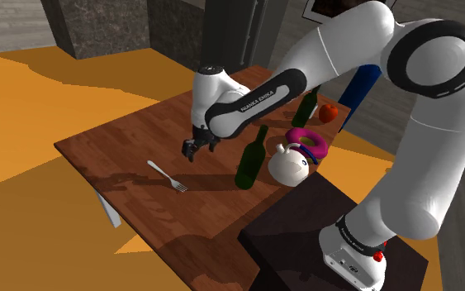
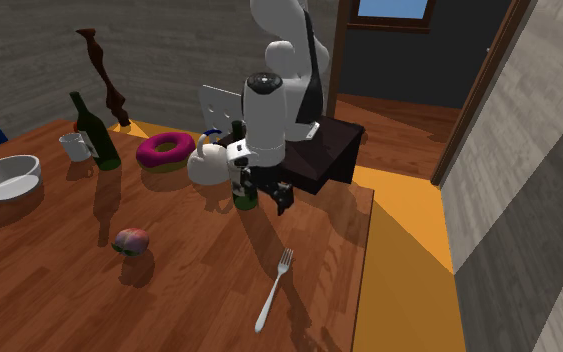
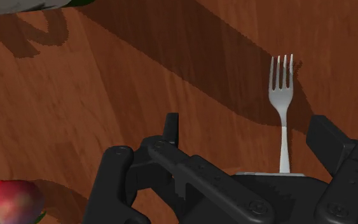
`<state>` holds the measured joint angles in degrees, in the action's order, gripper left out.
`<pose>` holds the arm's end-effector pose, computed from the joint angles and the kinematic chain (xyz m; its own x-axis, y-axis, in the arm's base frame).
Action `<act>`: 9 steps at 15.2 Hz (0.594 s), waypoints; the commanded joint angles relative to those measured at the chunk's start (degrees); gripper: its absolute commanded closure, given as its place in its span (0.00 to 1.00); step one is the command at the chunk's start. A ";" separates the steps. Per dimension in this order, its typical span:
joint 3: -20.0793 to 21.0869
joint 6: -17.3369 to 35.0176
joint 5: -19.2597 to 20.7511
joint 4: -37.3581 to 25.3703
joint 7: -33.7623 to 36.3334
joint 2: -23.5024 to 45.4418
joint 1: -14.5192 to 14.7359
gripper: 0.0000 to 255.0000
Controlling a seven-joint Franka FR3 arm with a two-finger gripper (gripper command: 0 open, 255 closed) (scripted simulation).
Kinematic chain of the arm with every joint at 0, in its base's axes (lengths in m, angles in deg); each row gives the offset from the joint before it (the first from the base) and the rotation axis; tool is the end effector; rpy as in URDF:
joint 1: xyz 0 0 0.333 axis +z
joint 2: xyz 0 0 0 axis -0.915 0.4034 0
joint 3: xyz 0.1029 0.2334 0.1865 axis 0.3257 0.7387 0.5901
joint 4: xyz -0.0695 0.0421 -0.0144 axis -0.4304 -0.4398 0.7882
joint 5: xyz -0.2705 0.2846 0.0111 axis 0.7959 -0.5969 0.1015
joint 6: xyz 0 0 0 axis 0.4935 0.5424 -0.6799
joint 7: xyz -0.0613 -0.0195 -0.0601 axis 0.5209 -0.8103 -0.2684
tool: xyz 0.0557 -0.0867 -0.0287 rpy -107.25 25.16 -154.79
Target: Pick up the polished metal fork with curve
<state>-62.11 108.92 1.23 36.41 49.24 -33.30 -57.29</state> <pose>0.5340 0.2375 0.2569 0.9998 0.0175 0.0038 0.0174 -0.9994 0.0291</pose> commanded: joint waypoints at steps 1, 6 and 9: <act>-0.41 0.35 1.07 -3.59 1.77 4.50 1.33 0.00; -1.61 0.42 2.68 -13.42 4.85 15.60 4.70 0.00; -2.23 -0.28 3.06 -20.34 6.06 22.40 6.67 0.00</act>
<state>-64.13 108.51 4.17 17.69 54.98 -12.84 -51.07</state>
